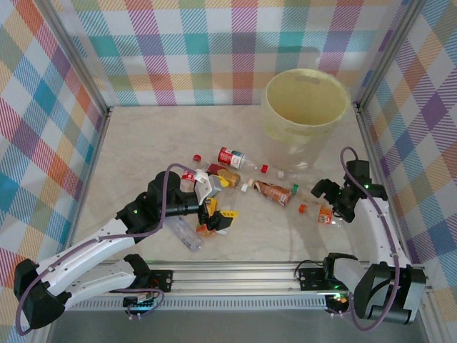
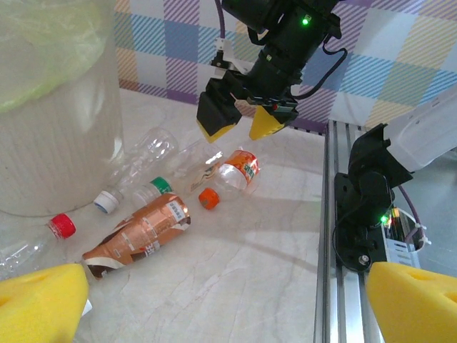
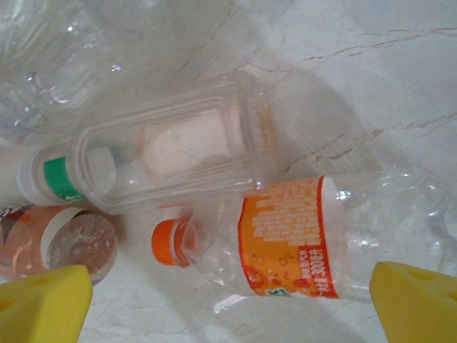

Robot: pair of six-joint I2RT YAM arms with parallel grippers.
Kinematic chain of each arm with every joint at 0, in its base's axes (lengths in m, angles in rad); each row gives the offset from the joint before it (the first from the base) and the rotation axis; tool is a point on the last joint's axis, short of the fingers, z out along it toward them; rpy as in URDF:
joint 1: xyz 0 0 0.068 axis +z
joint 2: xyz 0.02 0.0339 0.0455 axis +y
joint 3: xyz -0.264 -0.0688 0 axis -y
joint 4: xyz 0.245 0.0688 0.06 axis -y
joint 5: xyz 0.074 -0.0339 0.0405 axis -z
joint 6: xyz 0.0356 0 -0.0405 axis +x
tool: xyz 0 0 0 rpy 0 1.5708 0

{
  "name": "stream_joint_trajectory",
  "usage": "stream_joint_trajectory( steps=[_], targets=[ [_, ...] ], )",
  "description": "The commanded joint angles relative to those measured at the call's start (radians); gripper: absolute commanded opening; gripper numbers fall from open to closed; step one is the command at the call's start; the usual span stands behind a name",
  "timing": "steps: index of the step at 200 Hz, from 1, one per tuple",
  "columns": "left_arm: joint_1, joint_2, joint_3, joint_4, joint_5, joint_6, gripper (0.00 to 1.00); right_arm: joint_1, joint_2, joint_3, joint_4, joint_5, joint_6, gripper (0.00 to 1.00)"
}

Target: Put the plastic bottles in the bin

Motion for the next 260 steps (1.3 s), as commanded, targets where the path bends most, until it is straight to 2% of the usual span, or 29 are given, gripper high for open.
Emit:
stream_joint_trajectory(
  steps=[1,30,79,123,151,171,209,260],
  targets=[
    [-0.012,-0.004,0.035,-0.005,0.015,0.019,1.00,-0.012,0.004,-0.021,0.048,-0.030,-0.023,1.00],
    [-0.012,-0.007,0.037,-0.008,0.016,0.024,1.00,-0.011,0.021,-0.042,0.065,-0.005,-0.018,1.00],
    [-0.012,-0.009,0.039,-0.013,0.018,0.025,1.00,0.005,0.010,-0.081,0.075,-0.053,0.002,0.99],
    [-0.012,-0.003,0.041,-0.013,0.022,0.024,1.00,0.155,-0.090,-0.116,0.030,-0.054,0.106,0.98],
    [-0.012,-0.001,0.043,-0.013,0.027,0.024,1.00,0.299,-0.173,-0.104,-0.028,-0.002,0.196,0.97],
    [-0.012,0.001,0.043,-0.011,0.028,0.024,1.00,0.351,-0.231,-0.083,-0.065,0.014,0.216,0.97],
    [-0.012,0.004,0.043,-0.012,0.034,0.021,1.00,0.366,-0.197,-0.038,-0.108,0.114,0.145,0.98],
    [-0.012,0.004,0.043,-0.016,0.030,0.024,1.00,0.336,-0.111,-0.021,0.018,0.192,0.072,1.00]
  ],
)
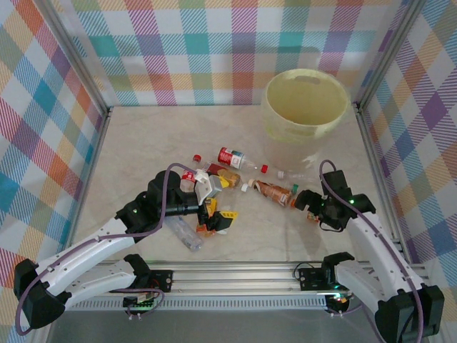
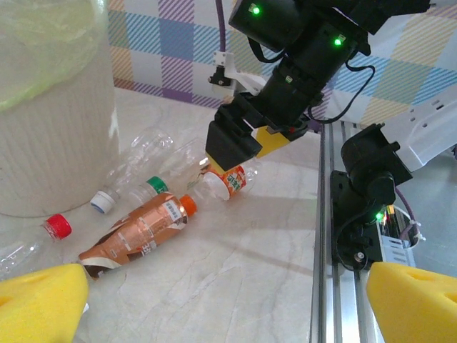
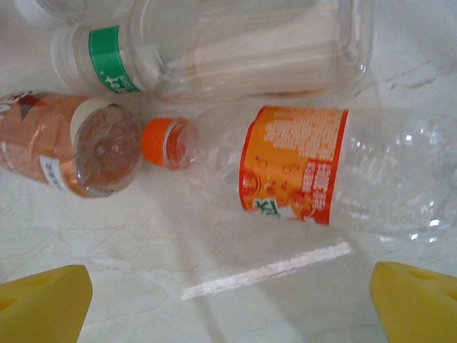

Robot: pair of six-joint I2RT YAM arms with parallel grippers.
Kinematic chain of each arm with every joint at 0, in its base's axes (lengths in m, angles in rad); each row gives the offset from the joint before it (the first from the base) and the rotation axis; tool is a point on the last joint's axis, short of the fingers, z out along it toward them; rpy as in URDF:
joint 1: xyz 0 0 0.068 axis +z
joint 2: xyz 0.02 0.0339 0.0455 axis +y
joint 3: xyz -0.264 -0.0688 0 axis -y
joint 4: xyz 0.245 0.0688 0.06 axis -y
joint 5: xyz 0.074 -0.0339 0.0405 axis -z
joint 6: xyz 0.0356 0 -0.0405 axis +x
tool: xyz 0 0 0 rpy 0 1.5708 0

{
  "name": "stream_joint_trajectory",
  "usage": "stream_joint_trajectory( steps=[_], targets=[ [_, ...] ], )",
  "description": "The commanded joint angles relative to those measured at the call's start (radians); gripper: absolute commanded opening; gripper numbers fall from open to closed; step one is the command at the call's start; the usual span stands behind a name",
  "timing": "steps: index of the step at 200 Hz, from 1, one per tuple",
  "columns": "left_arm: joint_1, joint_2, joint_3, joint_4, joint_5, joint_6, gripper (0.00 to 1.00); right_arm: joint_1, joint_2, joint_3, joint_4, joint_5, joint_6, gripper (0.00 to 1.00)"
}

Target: Put the plastic bottles in the bin

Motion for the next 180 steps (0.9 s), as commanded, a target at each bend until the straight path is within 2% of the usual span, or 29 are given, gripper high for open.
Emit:
stream_joint_trajectory(
  steps=[1,36,63,110,158,180],
  targets=[
    [-0.011,0.002,0.030,0.006,0.018,0.017,1.00,-0.025,0.035,0.034,0.063,0.053,-0.063,1.00],
    [-0.011,-0.001,0.030,0.007,0.018,0.015,1.00,-0.140,0.112,0.041,0.129,-0.005,-0.131,1.00],
    [-0.012,0.001,0.031,0.007,0.022,0.016,1.00,-0.180,0.168,0.041,0.185,-0.034,-0.155,1.00],
    [-0.012,0.000,0.032,0.002,0.024,0.019,1.00,-0.190,0.240,0.015,0.239,-0.064,-0.168,1.00],
    [-0.012,0.003,0.037,-0.002,0.025,0.023,1.00,-0.185,0.212,-0.065,0.254,-0.167,-0.140,1.00],
    [-0.013,0.008,0.036,-0.002,0.029,0.024,1.00,-0.157,0.173,-0.096,0.240,-0.175,-0.121,1.00]
  ],
)
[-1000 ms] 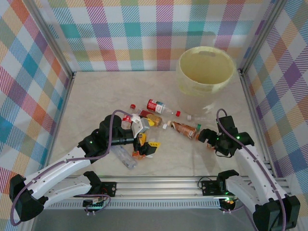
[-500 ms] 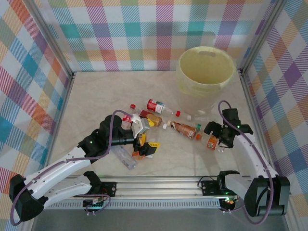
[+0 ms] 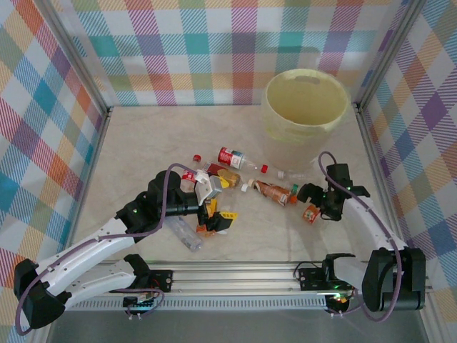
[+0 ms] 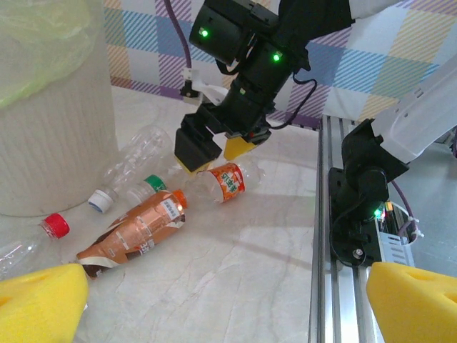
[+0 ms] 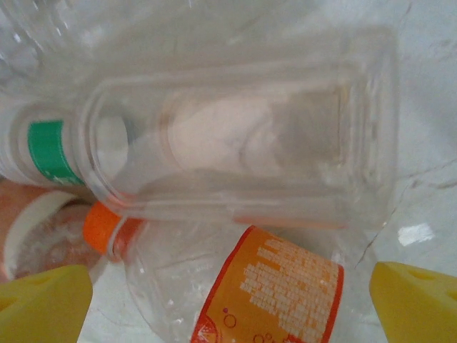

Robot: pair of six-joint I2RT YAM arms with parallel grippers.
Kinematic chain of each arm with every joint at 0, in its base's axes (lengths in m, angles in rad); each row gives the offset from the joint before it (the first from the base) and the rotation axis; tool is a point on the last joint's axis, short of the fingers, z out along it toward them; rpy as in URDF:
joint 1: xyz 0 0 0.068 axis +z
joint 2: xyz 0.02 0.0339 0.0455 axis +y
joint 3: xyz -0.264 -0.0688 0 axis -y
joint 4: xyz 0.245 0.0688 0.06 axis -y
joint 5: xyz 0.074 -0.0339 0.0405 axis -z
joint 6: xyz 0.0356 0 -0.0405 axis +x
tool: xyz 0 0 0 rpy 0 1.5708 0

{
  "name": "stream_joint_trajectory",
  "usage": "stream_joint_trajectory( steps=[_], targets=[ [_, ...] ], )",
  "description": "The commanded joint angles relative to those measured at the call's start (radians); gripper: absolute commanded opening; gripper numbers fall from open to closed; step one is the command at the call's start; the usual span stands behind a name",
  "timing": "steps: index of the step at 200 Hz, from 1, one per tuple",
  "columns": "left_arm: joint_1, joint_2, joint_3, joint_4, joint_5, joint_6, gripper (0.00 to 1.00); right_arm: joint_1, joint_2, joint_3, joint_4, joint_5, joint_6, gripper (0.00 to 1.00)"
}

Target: Put the plastic bottles in the bin

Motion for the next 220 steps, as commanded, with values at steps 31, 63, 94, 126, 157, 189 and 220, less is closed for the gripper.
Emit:
stream_joint_trajectory(
  steps=[31,63,94,126,157,189,220],
  targets=[
    [-0.013,0.010,0.037,-0.001,0.018,0.015,1.00,0.061,-0.133,-0.063,-0.048,-0.040,0.046,1.00],
    [-0.011,0.016,0.038,0.001,0.024,0.014,1.00,0.089,-0.192,-0.078,-0.079,-0.048,0.066,1.00],
    [-0.012,0.018,0.037,0.001,0.025,0.016,1.00,0.140,-0.179,-0.072,-0.094,-0.034,0.082,0.99],
    [-0.012,0.008,0.025,0.012,0.010,0.024,1.00,0.223,-0.167,-0.051,-0.145,0.026,0.110,0.95],
    [-0.012,0.009,0.003,0.024,-0.026,0.021,1.00,0.268,-0.112,-0.037,-0.179,0.046,0.143,0.90],
    [-0.011,0.020,0.010,0.005,-0.036,0.030,1.00,0.305,-0.023,0.002,-0.195,0.098,0.146,0.82],
    [-0.013,0.002,0.009,-0.001,-0.032,0.030,1.00,0.325,0.027,0.027,-0.187,0.154,0.149,0.76]
  ],
)
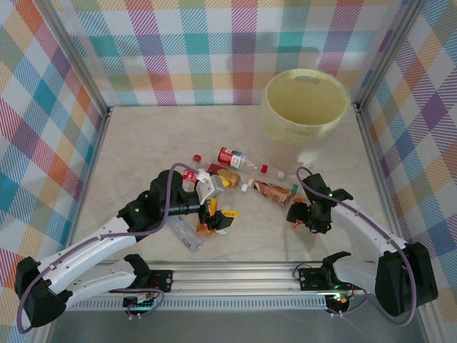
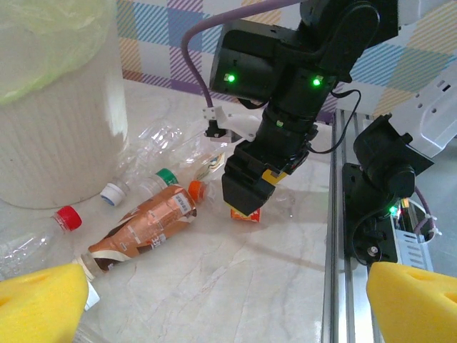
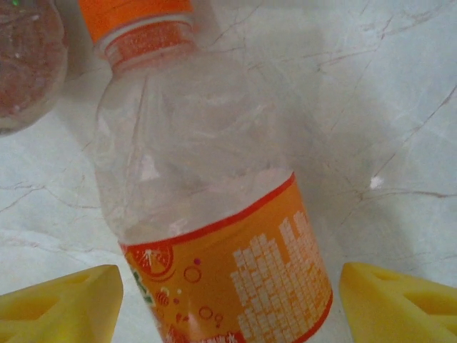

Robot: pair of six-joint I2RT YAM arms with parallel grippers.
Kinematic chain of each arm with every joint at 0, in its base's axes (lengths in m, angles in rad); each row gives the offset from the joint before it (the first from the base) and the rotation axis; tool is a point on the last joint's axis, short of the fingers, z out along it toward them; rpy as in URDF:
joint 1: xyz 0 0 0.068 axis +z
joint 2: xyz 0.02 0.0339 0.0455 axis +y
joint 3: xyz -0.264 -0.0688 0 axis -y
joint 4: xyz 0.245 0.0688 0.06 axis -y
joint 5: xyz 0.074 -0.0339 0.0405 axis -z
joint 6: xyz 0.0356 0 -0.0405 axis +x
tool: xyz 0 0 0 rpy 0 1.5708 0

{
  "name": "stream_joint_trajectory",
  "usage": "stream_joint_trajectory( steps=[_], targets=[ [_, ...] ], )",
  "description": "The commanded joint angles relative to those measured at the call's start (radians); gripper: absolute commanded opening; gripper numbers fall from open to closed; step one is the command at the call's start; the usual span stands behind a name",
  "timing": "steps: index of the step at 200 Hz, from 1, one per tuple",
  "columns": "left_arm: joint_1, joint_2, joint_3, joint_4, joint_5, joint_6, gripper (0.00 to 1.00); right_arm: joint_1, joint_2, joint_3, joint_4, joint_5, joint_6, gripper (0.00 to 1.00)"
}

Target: Put the plastic bottles in the bin

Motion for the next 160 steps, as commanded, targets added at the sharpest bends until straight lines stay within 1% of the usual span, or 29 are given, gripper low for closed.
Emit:
stream_joint_trajectory(
  steps=[1,35,60,99,110,133,160],
  targets=[
    [-0.013,-0.015,0.008,0.002,0.000,0.017,1.00,0.016,0.021,0.043,-0.023,0.063,0.017,0.76],
    [-0.012,-0.013,0.013,-0.007,0.014,0.017,1.00,0.018,0.066,0.074,-0.032,0.090,-0.014,0.71],
    [-0.014,-0.014,0.011,-0.008,0.015,0.015,1.00,0.019,0.100,0.080,-0.008,0.094,-0.041,0.69],
    [-0.015,-0.006,0.020,-0.010,0.027,0.012,1.00,0.022,0.130,0.084,0.007,0.065,-0.065,0.68],
    [-0.014,-0.005,0.022,-0.015,0.036,0.012,1.00,0.022,0.135,0.083,0.009,0.065,-0.063,0.69],
    [-0.015,-0.012,0.027,-0.023,0.035,0.018,1.00,0.027,0.152,0.089,0.009,0.057,-0.070,0.75],
    [-0.016,-0.013,0.027,-0.024,0.027,0.018,1.00,0.039,0.164,0.093,0.009,0.063,-0.074,0.76]
  ],
)
